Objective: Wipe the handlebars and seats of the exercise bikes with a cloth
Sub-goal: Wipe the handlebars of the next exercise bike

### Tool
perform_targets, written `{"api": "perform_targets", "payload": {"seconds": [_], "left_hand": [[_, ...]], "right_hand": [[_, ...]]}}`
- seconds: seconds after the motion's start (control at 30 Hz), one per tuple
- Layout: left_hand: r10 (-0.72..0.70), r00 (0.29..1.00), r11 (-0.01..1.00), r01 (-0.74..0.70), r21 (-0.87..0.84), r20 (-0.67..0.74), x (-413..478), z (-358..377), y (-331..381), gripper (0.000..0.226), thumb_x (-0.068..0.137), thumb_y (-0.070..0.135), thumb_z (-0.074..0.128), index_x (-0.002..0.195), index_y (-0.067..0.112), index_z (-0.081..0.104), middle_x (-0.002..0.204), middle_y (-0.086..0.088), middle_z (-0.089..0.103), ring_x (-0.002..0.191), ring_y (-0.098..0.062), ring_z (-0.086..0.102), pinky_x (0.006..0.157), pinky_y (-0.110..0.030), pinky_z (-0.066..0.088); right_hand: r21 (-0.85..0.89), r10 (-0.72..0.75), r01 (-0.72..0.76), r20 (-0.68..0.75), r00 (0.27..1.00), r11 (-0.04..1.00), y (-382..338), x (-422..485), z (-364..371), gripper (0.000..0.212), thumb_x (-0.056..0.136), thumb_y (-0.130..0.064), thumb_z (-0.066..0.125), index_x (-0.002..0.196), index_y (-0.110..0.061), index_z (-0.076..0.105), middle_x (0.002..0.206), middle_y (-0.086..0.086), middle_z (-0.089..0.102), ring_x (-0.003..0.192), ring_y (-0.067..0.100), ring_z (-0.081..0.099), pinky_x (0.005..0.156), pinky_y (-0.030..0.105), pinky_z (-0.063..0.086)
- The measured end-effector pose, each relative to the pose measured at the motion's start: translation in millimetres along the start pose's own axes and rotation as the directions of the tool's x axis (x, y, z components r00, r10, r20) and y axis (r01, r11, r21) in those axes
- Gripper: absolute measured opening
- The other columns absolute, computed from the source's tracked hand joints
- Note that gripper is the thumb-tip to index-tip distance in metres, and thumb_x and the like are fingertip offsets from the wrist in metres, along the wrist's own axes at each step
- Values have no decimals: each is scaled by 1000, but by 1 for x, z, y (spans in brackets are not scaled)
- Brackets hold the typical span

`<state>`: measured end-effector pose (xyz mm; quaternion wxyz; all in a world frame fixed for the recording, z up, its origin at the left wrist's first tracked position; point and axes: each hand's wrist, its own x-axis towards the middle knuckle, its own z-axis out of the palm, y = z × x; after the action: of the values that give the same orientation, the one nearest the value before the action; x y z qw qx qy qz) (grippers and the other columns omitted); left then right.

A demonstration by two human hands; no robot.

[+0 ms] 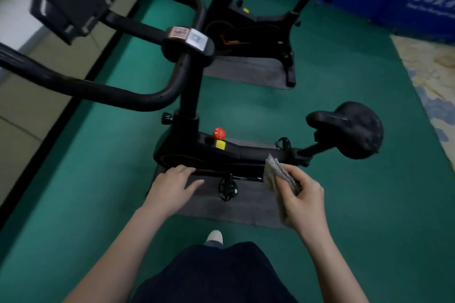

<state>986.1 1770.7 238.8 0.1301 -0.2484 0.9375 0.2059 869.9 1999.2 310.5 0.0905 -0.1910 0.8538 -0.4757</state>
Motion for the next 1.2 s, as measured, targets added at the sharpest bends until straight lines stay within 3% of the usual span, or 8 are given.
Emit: {"api": "perform_targets", "payload": {"seconds": [0.27,0.43,0.57,0.7,0.8,0.9,1.03,1.2], "left_hand": [[-234,965,967,219,-128,-117,-4,-16,-19,57,94,56,37,138,21,45,134,4,52,119,-15,50,97,-33,43],[-415,891,900,372,-228,-183,-9,-23,-18,57,92,57,38,137,23,47,133,4,54,119,-16,51,98,-33,43],[-563,794,815,489,-312,-228,-4,-28,-6,54,93,56,39,135,23,48,132,4,55,118,-16,52,98,-32,43],[-693,672,713,584,-389,-262,5,-33,11,57,93,55,39,139,21,44,137,4,51,123,-16,49,103,-32,40],[-765,575,640,631,-439,-289,7,-39,21,58,93,56,39,140,22,42,139,4,49,126,-15,47,105,-33,38],[-817,479,577,654,-490,-322,4,-48,24,56,93,54,40,139,22,43,139,4,49,126,-15,46,105,-33,38],[-856,358,514,656,-553,-372,-2,-66,15,55,93,51,43,138,20,46,136,3,52,123,-17,49,103,-33,40],[-862,275,497,618,-609,-426,-4,-96,-16,57,93,52,41,142,21,40,138,3,49,126,-17,45,104,-33,37]], "right_hand": [[79,-171,155,266,949,985,-35,74,41,26,86,-2,61,100,-21,71,92,-12,70,87,-3,63,74,7,44],[178,-267,209,428,863,962,-50,116,60,23,89,-7,60,101,-24,70,93,-11,71,88,2,65,74,13,48],[271,-380,274,521,764,923,-61,155,69,30,89,-8,60,95,-36,68,89,-14,71,85,2,66,70,15,48],[379,-467,282,608,642,881,-70,191,75,23,87,-17,56,100,-30,70,87,-10,71,76,5,65,66,24,46],[469,-540,276,652,533,839,-88,212,83,24,87,-16,56,103,-29,69,90,-9,71,82,6,66,70,27,50],[542,-618,300,648,445,785,-111,225,93,26,84,-14,58,101,-29,70,93,-11,71,88,5,67,75,19,49],[610,-685,310,653,323,729,-141,231,114,28,86,-2,62,100,-25,68,93,-13,71,90,4,66,80,20,51],[657,-747,361,618,245,662,-179,222,150,27,86,-1,60,98,-26,66,92,-13,69,87,2,65,76,17,50]]}}
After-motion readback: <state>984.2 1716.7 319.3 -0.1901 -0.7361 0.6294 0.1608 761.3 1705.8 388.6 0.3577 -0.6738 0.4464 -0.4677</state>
